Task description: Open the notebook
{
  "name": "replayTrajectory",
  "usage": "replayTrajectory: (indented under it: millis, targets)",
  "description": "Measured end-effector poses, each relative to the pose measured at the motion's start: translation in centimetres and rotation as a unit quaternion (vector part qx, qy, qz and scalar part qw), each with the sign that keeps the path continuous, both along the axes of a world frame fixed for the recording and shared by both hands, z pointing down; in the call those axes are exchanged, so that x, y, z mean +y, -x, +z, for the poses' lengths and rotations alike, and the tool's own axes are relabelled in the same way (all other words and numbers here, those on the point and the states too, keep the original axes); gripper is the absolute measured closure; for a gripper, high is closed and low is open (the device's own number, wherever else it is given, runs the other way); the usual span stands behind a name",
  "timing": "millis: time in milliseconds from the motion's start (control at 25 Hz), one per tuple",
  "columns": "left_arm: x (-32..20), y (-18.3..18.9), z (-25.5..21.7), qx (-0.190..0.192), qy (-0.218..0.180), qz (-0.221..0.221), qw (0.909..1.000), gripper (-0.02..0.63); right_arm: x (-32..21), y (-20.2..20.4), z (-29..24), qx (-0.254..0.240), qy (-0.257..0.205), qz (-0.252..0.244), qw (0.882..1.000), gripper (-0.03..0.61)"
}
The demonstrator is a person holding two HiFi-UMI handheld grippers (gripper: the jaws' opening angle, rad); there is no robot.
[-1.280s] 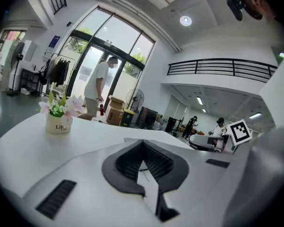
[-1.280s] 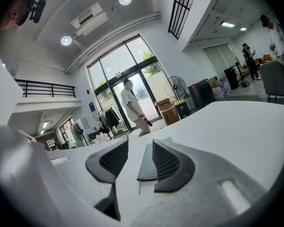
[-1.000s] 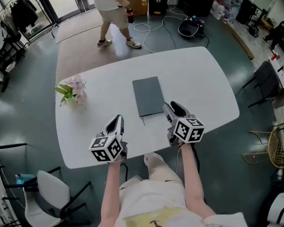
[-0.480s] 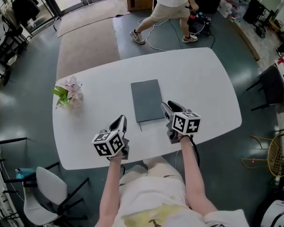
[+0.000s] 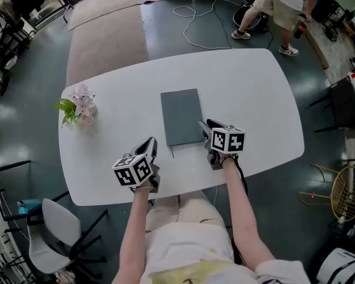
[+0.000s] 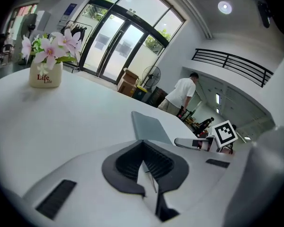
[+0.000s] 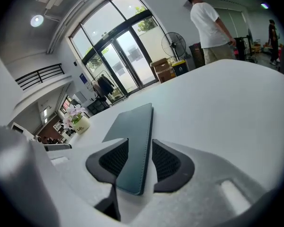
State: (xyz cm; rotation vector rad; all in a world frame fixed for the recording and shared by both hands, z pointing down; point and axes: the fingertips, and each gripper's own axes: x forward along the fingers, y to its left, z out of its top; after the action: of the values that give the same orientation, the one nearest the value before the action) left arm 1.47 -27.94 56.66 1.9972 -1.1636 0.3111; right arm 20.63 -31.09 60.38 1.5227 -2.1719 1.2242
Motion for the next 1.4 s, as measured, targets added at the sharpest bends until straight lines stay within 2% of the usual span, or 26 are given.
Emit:
replayTrajectory:
  millis: [120, 360, 520, 720, 920, 1400]
  targets:
    - [-0.3, 0.1, 0.5, -0.001, 0.008, -0.003, 1.0000, 0.615, 0.0, 0.0, 1.6, -0.007, 0.040, 0.002, 0.999, 0.427]
    - [-0.4, -0.1, 1.0, 0.005, 0.021, -0.011, 0.9997, 0.615, -0.1, 0.7, 2.2, 0.021, 0.077, -0.046, 0.996, 0.434]
    - [-0.3, -0.1, 1.5, 0.007, 0.027, -0.018, 0.9994, 0.615, -0.3, 0.8, 2.3, 0.019, 0.091, -0.057, 0.994, 0.451]
    - [-0.1, 0.2, 1.4, 0.009, 0.030, -0.031, 0.9990, 0.615, -0.2, 0.6, 2.4, 0.023, 0.091, -0.056, 0.994, 0.472]
    - [0.1, 0.5, 1.3, 0.010, 0.026, -0.039, 0.9988, 0.615, -0.4, 0.3, 2.1, 0.018, 0.082, -0.038, 0.996, 0.518]
    - [0.4, 2.7, 0.3, 0.023, 0.010, -0.063, 0.9977, 0.615, -0.4, 1.2, -1.7, -0.009, 0.043, -0.019, 0.999, 0.543]
